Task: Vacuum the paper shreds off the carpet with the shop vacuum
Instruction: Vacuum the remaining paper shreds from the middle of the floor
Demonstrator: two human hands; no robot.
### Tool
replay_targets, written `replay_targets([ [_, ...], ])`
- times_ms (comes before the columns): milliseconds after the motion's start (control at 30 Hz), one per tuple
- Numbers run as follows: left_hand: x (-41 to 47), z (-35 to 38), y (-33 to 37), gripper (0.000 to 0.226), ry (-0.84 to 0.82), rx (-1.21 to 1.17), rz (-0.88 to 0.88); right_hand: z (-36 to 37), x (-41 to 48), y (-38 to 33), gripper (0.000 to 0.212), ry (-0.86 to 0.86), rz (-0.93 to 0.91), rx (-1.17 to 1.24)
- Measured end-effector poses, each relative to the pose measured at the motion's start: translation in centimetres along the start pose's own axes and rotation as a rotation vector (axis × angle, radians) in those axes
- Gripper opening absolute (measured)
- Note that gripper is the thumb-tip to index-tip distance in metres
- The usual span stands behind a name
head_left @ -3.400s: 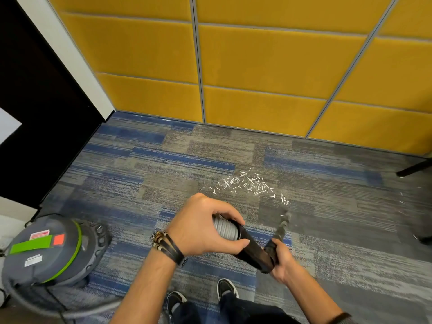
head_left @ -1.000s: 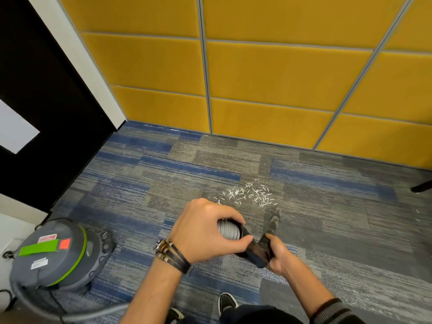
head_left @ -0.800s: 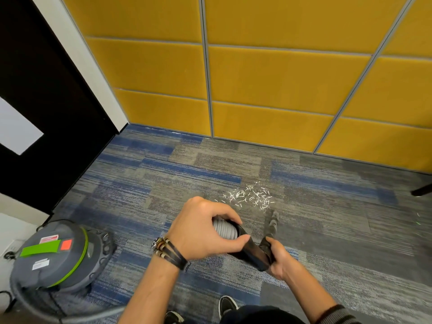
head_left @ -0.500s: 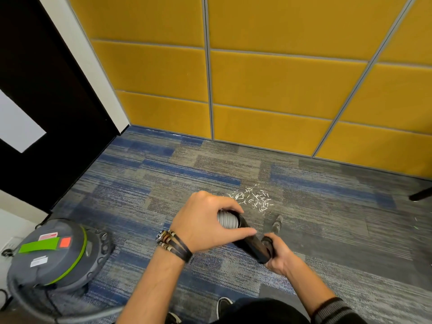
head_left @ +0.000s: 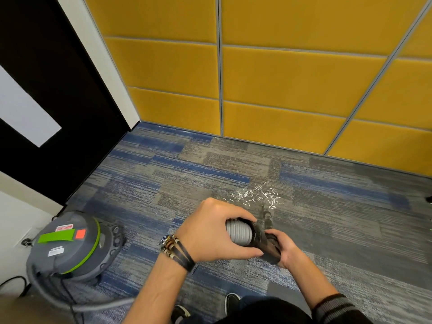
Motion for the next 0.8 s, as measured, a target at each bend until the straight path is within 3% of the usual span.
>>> replay_targets([
  [233,-1.1,0.6,-1.4,0.043,0.028,-0.027,-0.082,-2.6,0.5,-0.9,0.013,0.124,-0.033,-0.039],
  [467,-3.6,-1.8,-1.8,0.041,0.056,0.047,-0.072,2.0,4.3,0.3,0.011,0.162,-0.025,-0.176],
  [633,-4.6,-3.5,-2.4,0.039,0.098,0.008,-0.078,3.2,5.2,1.0,0.031,0.169,-0.069,-0.109],
  [800,-4.4,-1.9,-2.1,0.040,0.004,-0.061,-0.100,-0.2,5.2,1.4,0.032,0.222,-0.054,-0.031],
])
Point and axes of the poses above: each hand's wrist, its own x-axis towards the middle knuckle, its own z-axis out of the palm, y = z × x, the point moved 2 cm from there along x, towards the middle knuckle, and after that the axes turned 14 degrees about z, right-handed, at the moved point
